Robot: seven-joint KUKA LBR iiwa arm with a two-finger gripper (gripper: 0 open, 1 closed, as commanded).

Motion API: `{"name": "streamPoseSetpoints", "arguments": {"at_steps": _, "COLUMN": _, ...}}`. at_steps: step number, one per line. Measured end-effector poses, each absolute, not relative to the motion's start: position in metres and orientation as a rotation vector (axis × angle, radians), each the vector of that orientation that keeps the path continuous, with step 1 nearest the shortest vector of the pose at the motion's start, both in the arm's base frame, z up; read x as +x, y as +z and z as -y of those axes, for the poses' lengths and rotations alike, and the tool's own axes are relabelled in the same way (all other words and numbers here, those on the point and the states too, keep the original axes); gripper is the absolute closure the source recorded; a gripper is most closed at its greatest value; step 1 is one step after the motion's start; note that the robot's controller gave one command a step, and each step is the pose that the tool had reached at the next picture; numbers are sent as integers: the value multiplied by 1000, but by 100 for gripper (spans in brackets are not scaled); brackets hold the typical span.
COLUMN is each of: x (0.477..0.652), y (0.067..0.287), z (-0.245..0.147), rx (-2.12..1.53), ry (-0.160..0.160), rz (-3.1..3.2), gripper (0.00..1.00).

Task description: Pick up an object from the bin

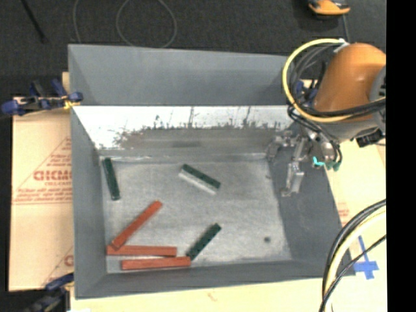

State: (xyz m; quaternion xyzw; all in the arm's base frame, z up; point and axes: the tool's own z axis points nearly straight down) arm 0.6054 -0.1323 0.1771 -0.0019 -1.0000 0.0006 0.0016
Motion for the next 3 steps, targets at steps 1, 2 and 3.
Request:
{"name": "streamPoseSetpoints", "arguments": {"at_steps": 1, "x": 608, "y": 68, "z": 34, "rx": -343, "ry": -5, "rz": 3122, "gripper": 0}}
{"name": "streamPoseSetpoints", "arguments": {"at_steps": 2, "x": 616, "y": 102, "z": -28, "rx": -635, "ry": -7, "rz": 3084, "gripper": 0}}
{"name": "streamPoseSetpoints", "arguments": {"at_steps": 3, "x": 638, "y": 103, "z": -32, "rx": -753, "ry": -3, "rz": 3056, "gripper": 0}}
